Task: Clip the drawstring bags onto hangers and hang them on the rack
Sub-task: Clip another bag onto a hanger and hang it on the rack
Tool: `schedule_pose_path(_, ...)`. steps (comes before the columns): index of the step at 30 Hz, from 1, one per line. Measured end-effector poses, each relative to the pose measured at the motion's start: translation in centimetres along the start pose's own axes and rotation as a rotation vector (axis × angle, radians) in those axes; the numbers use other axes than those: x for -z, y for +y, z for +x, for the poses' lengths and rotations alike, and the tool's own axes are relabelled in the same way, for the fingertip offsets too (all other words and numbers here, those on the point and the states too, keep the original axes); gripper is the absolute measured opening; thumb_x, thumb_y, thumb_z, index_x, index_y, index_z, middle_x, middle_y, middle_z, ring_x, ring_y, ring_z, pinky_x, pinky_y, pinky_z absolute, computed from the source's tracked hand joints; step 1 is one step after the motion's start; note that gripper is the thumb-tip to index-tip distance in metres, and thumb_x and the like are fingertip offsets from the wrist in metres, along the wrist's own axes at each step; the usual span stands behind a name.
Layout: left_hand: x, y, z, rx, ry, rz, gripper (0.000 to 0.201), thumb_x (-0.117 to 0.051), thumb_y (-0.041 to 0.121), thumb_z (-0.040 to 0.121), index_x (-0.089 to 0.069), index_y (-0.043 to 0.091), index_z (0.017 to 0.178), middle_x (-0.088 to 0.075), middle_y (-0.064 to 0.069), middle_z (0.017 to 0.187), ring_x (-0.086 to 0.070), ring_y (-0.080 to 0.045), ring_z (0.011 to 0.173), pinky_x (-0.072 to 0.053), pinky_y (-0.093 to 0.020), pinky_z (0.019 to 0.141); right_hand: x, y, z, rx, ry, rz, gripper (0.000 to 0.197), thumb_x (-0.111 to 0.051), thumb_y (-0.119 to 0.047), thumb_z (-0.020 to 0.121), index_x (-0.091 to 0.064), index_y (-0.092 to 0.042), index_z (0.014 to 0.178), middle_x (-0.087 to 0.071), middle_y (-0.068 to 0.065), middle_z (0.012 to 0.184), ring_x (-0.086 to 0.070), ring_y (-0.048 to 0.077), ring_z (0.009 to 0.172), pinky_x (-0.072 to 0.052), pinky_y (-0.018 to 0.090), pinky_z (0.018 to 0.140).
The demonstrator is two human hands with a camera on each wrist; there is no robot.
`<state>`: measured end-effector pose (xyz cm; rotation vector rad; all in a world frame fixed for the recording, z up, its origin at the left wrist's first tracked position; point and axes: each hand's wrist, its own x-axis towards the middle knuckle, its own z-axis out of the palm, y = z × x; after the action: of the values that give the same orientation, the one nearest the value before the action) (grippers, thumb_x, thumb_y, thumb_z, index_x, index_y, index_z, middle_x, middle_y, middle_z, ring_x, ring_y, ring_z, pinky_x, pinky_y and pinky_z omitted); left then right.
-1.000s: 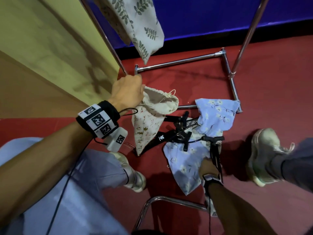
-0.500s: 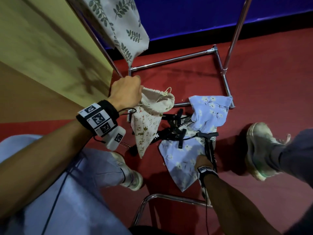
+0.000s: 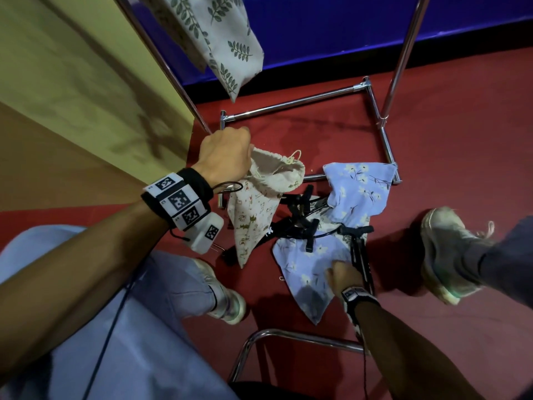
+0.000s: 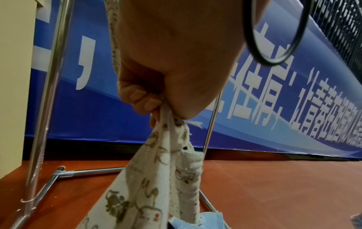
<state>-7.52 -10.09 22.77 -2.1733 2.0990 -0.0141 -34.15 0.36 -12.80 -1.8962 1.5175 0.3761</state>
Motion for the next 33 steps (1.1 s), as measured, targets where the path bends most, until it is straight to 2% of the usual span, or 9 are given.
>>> schedule_pose_path(6, 0.0, 0.8, 0.4, -0.031, 0.036, 0.012, 0.023, -0.048, 0.027, 0.102, -0.056, 0.006, 0.101, -0.063, -0.015, 0.086, -0.063, -0.039, 0.08, -0.045, -0.041, 0.064, 1.2, -10.9, -2.0, 0.497, -0.001, 0.332, 0.015, -0.045, -0.024, 0.1, -0.057, -0.015, 0.1, -0.065, 0.014, 0.093, -0.065, 0.036, 0.083, -0.046, 0.037, 0.068)
schedule_pose_path(10, -0.6, 0.5, 0.3, -0.021, 0.004, 0.032, 0.021, -0.049, 0.027, 0.102, -0.055, 0.007, 0.098, -0.05, -0.006, 0.075, -0.063, -0.039, 0.078, -0.044, -0.04, 0.063, -0.8, -9.4, -1.7, 0.63, -0.086, 0.2, 0.047, -0.047, -0.021, 0.096, -0.051, -0.024, 0.142, -0.059, 0.006, 0.136, -0.057, 0.028, 0.12, -0.051, 0.039, 0.096)
schedule_pose_path(12, -0.7, 0.6, 0.2, -0.016, -0.009, 0.039, 0.021, -0.049, 0.026, 0.102, -0.055, 0.007, 0.098, -0.049, -0.006, 0.075, -0.062, -0.038, 0.077, -0.042, -0.04, 0.062, -0.7, -6.4, -1.9, 0.532, -0.023, 0.187, 0.054, -0.049, -0.011, 0.091, -0.05, -0.022, 0.144, -0.057, 0.007, 0.141, -0.057, 0.029, 0.124, -0.051, 0.038, 0.097)
schedule_pose_path(17, -0.2, 0.8, 0.3, -0.032, 0.004, 0.019, 0.019, -0.049, 0.025, 0.102, -0.052, 0.009, 0.094, -0.049, -0.006, 0.075, -0.062, -0.038, 0.077, -0.044, -0.04, 0.062, 0.0, 3.0, -1.5, 0.067, 0.144, 0.226, 0.031, -0.055, -0.008, 0.086, -0.063, -0.012, 0.115, -0.07, 0.022, 0.099, -0.069, 0.038, 0.089, -0.052, 0.039, 0.072)
schedule_pose_path(21, 0.3, 1.2, 0.6, -0.038, -0.004, 0.018, 0.017, -0.048, 0.024, 0.101, -0.049, 0.011, 0.091, -0.049, -0.007, 0.076, -0.061, -0.037, 0.078, -0.042, -0.04, 0.063, -1.2, 4.4, -1.2, -0.091, 0.137, 0.154, 0.042, -0.05, -0.02, 0.096, -0.055, -0.015, 0.138, -0.065, 0.016, 0.127, -0.063, 0.036, 0.113, -0.051, 0.043, 0.092)
schedule_pose_path(25, 0.3, 1.4, 0.8, -0.041, -0.001, 0.02, 0.02, -0.047, 0.025, 0.102, -0.054, 0.007, 0.096, -0.052, -0.008, 0.078, -0.062, -0.037, 0.08, -0.044, -0.04, 0.063, -2.9, 5.5, -0.9, -0.307, 0.148, -0.02, 0.066, -0.08, -0.011, 0.068, -0.056, -0.007, 0.128, -0.064, 0.019, 0.118, -0.063, 0.041, 0.101, -0.056, 0.047, 0.079)
schedule_pose_path(27, 0.0, 1.6, 0.6, -0.042, -0.012, 0.023, 0.021, -0.047, 0.025, 0.102, -0.055, 0.007, 0.098, -0.058, -0.012, 0.082, -0.063, -0.038, 0.08, -0.045, -0.04, 0.064, -3.0, 7.0, -0.9, -0.435, 0.135, -0.031, 0.073, -0.079, -0.025, 0.078, -0.045, -0.011, 0.141, -0.05, 0.016, 0.141, -0.052, 0.041, 0.123, -0.052, 0.046, 0.092)
schedule_pose_path(30, -0.2, 1.6, 0.4, -0.042, -0.026, 0.042, 0.021, -0.047, 0.026, 0.103, -0.055, 0.007, 0.099, -0.057, -0.011, 0.081, -0.063, -0.039, 0.081, -0.042, -0.039, 0.063, -3.1, 8.3, -0.3, -0.403, 0.134, -0.045, 0.075, -0.068, -0.031, 0.091, -0.031, -0.013, 0.154, -0.025, 0.013, 0.159, -0.031, 0.041, 0.141, -0.043, 0.045, 0.104)
schedule_pose_path(33, -0.2, 1.5, 0.4, -0.038, -0.031, 0.042, 0.022, -0.047, 0.026, 0.103, -0.056, 0.007, 0.099, -0.063, -0.014, 0.086, -0.064, -0.039, 0.083, -0.042, -0.039, 0.065, -2.6, 8.6, 0.0, -0.34, 0.152, -0.058, 0.067, -0.069, -0.02, 0.089, -0.039, -0.01, 0.149, -0.038, 0.018, 0.148, -0.04, 0.042, 0.132, -0.048, 0.047, 0.099)
